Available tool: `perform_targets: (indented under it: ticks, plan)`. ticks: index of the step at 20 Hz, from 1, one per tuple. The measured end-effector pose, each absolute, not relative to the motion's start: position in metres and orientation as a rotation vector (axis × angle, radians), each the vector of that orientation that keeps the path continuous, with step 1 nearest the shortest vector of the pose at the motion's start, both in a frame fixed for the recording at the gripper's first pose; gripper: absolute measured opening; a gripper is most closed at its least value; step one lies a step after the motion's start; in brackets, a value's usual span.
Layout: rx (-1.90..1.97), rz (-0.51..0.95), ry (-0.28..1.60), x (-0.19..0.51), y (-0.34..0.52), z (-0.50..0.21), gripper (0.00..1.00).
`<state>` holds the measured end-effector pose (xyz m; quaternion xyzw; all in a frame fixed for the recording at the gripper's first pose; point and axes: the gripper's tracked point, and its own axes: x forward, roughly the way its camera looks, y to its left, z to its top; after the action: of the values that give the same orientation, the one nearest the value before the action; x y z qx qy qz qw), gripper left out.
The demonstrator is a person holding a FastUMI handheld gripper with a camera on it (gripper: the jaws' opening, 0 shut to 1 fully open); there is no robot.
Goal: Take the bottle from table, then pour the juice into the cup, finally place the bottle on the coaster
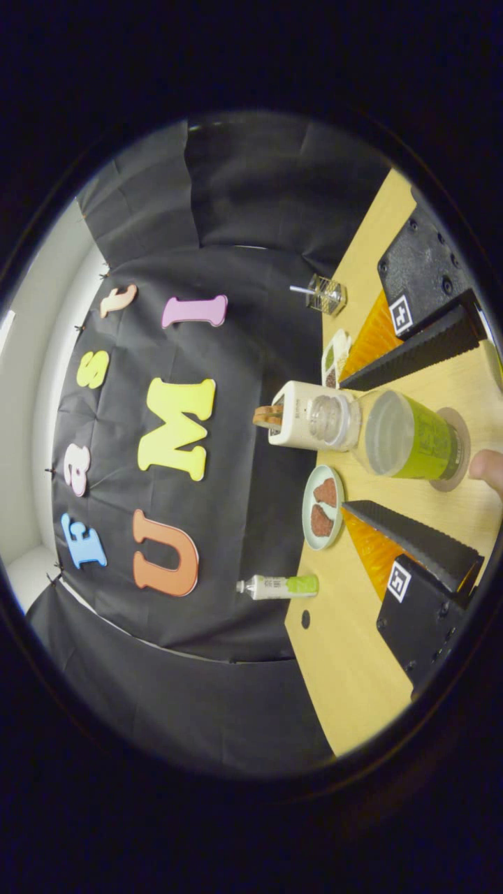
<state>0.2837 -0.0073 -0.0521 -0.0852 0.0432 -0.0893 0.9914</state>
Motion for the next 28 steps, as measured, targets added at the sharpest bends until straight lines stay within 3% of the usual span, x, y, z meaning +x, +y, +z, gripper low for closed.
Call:
perform_targets:
  ticks: [10,14,18,28]
  plan:
    - [-0.149,-0.201,-0.008,0.158,-0.017,0.027,1.0]
    - [-0.165,-0.146,0.025,0.11,-0.02,0.017,1.0]
    - [-0.157,-0.215,0.043,0.071,-0.043,0.011,1.0]
    - [-0.13,-0.133,0.017,-0.012,-0.04,-0.01,1.0]
